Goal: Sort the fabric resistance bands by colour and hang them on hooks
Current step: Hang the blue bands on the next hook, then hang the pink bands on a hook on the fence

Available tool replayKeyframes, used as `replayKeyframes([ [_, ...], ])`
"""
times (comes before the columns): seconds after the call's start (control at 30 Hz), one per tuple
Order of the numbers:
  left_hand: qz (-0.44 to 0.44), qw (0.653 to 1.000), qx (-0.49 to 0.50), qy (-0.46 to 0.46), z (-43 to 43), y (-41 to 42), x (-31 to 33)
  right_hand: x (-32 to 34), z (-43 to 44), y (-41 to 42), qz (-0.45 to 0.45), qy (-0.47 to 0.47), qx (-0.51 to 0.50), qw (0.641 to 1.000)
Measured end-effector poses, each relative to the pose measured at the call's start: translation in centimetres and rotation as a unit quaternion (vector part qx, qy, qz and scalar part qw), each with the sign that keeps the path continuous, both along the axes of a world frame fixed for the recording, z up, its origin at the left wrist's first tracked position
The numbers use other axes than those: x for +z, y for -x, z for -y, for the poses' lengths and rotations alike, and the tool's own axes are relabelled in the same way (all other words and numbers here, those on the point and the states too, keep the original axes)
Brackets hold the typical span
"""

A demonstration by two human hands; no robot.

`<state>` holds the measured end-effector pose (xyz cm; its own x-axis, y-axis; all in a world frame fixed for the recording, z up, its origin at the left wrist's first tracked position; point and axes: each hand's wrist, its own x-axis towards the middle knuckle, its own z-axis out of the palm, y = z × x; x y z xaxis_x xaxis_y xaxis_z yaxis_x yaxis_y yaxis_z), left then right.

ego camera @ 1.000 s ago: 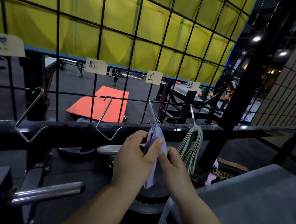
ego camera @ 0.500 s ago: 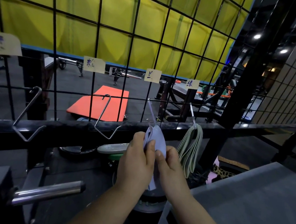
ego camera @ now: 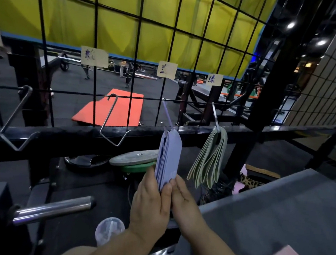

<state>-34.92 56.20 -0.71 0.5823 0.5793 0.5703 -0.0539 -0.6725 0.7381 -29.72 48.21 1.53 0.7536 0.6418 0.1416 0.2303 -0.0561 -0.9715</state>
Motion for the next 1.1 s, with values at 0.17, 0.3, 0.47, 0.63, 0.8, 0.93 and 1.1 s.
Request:
replayKeyframes([
  [0.17,0.009,1.0,0.001,0.03,-0.2,-0.1,-0.3,-1.1,-0.3,0.1,0.004,-0.005,-0.002,1.0],
  [0.3,0.018,0.998,0.002,0.057,0.0,-0.1,-1.1,-1.6,-0.2,0.1,-0.009,-0.002,-0.003,1.0],
  [0.47,0.051,0.995,0.015,0.089,0.4,0.0,-1.7,-1.8,0.2,0.1,-0.03,0.006,0.005,1.0],
  [0.63,0.048,0.989,-0.003,0.143,0.8,-0.1,-2.4,-2.3,0.8,0.0,-0.016,0.042,-0.016,0.999],
  [0.8,0.05,0.983,-0.014,0.176,1.2,-0.1,-3.1,-2.4,1.5,-0.2,-0.005,0.034,-0.032,0.999],
  [0.93,0.031,0.978,-0.026,0.205,1.8,0.1,-3.6,-2.6,2.1,-0.4,-0.005,0.024,-0.025,0.999],
  [1.1,-0.029,0.977,-0.041,0.208,2.9,-0.1,-4.6,-3.6,4.1,-0.8,0.015,0.025,-0.055,0.998],
])
